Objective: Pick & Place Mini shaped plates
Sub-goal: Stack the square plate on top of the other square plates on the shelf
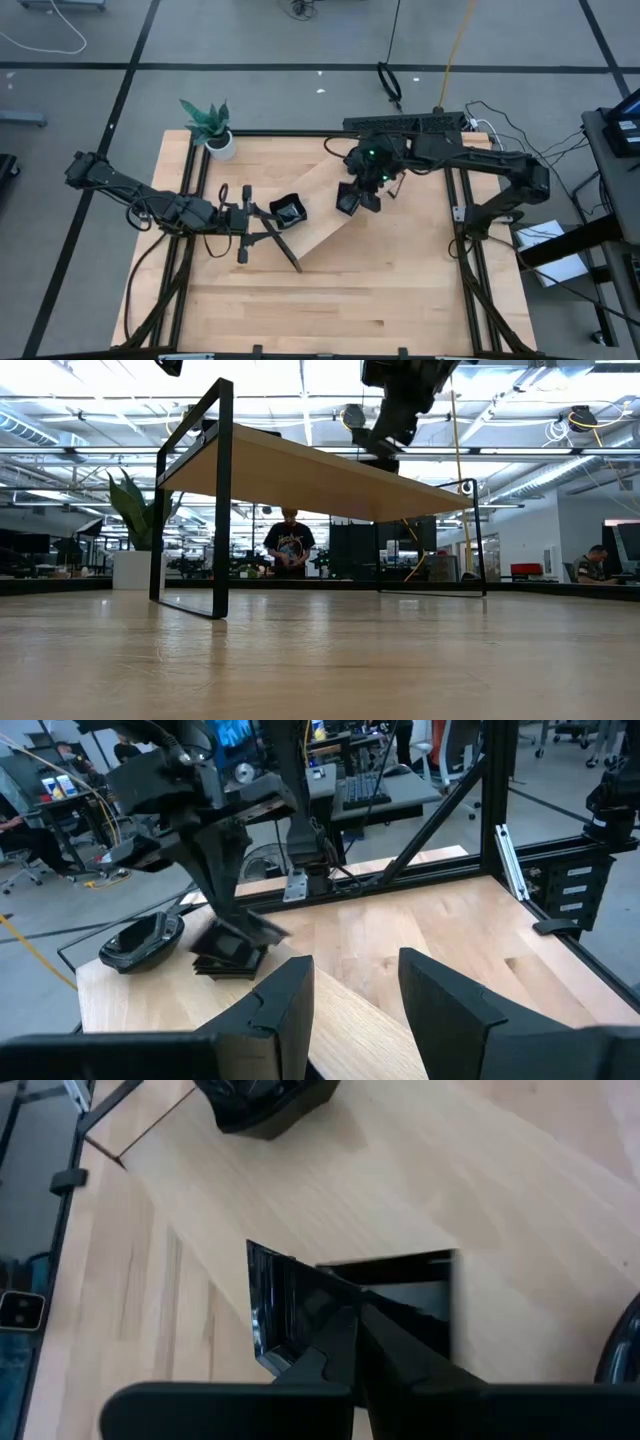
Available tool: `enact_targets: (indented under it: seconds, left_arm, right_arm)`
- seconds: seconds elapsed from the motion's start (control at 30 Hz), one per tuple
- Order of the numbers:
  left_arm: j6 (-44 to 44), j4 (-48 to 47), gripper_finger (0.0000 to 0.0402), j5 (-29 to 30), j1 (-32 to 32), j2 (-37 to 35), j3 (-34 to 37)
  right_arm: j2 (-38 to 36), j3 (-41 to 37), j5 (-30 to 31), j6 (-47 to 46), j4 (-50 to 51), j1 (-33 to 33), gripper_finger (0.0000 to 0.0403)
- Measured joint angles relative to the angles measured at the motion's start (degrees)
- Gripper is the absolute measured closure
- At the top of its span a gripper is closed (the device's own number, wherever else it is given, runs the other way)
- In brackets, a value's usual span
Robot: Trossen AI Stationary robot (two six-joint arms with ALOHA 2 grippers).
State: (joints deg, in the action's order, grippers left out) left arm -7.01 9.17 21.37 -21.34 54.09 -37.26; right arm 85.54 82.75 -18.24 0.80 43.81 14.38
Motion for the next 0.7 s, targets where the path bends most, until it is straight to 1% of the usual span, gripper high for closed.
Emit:
enact_targets:
  seconds: [0.23,0.33,0.4,0.53,0.7]
  left_arm:
    - [-0.01,0.02,0.0250,0.00,-0.01,0.00,0.00]
    - [0.00,0.00,0.0250,0.00,0.00,0.01,0.00]
    - [0.01,0.02,0.0250,0.00,0.00,0.00,0.00]
    - [0.01,0.02,0.0250,-0.01,-0.02,0.01,0.00]
    - [-0.01,0.00,0.0250,0.00,-0.02,0.01,0.00]
  right_arm:
    - [0.30,0.15,0.15,0.87,-1.38,1.15,0.0403]
    - [-0.78,0.13,0.51,1.78,-2.93,1.06,0.0403]
    - [-1.43,0.19,1.82,2.94,-3.57,1.01,0.0403]
    - [-1.87,0.17,6.01,6.40,-1.69,1.04,0.0403]
    - [-1.89,0.17,6.23,8.46,1.03,1.02,0.0403]
